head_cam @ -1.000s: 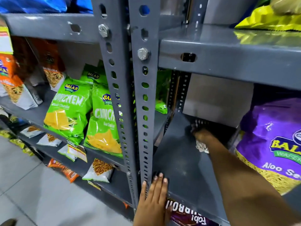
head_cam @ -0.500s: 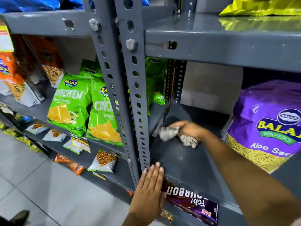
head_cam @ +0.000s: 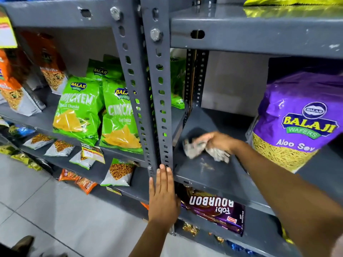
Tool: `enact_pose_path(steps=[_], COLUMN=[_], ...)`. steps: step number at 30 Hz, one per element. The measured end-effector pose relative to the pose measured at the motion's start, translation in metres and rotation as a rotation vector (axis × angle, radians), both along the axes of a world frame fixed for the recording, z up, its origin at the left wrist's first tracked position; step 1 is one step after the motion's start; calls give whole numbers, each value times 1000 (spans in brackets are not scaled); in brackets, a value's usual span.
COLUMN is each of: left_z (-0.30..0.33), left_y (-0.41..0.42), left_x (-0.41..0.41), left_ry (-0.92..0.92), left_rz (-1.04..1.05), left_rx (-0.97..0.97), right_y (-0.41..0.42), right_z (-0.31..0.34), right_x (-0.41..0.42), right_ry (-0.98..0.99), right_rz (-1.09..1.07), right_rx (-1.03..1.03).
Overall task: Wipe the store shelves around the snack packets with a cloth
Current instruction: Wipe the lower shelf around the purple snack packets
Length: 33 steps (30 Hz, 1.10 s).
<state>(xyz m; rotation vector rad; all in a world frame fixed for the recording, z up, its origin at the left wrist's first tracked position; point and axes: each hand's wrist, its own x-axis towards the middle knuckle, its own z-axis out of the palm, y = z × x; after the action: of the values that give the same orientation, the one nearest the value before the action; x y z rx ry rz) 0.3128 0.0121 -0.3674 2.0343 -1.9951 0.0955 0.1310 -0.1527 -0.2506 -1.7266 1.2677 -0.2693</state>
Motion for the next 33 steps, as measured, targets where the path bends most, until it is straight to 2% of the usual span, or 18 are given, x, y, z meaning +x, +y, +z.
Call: enact_pose_path(steps=[2, 4, 11, 15, 17, 19, 21, 24, 27, 33], left_z=[3, 6, 21, 26, 29, 29, 30, 32, 30, 30], left_y=[1, 2, 5, 6, 7, 8, 8, 8, 9, 19], left_x=[1, 4, -8, -6, -6, -8, -8, -11, -17, -44], left_ry=[8, 9, 73, 102, 151, 186, 193, 205, 229, 343], left_rz=[-2, -13, 23, 39, 26, -7, -1, 17, 38, 112], left_rx=[12, 12, 147, 136, 157, 166, 159, 153, 185, 351], right_y=[-1, 5, 76, 69, 52, 42, 42, 61, 82, 118], right_z=[-9, -30, -21, 0, 14, 22, 14, -26, -40, -44], right_x=[12, 24, -6, -33, -34, -19, 6, 28, 12, -51], right_ry=[-12, 16, 2, 257, 276, 122, 82, 244, 348, 197], right_rz=[-99, -44, 40, 159, 132, -5, -78, 77, 215, 105], right_rx=[-87, -84, 143, 184, 125, 79, 6, -40, -180, -171])
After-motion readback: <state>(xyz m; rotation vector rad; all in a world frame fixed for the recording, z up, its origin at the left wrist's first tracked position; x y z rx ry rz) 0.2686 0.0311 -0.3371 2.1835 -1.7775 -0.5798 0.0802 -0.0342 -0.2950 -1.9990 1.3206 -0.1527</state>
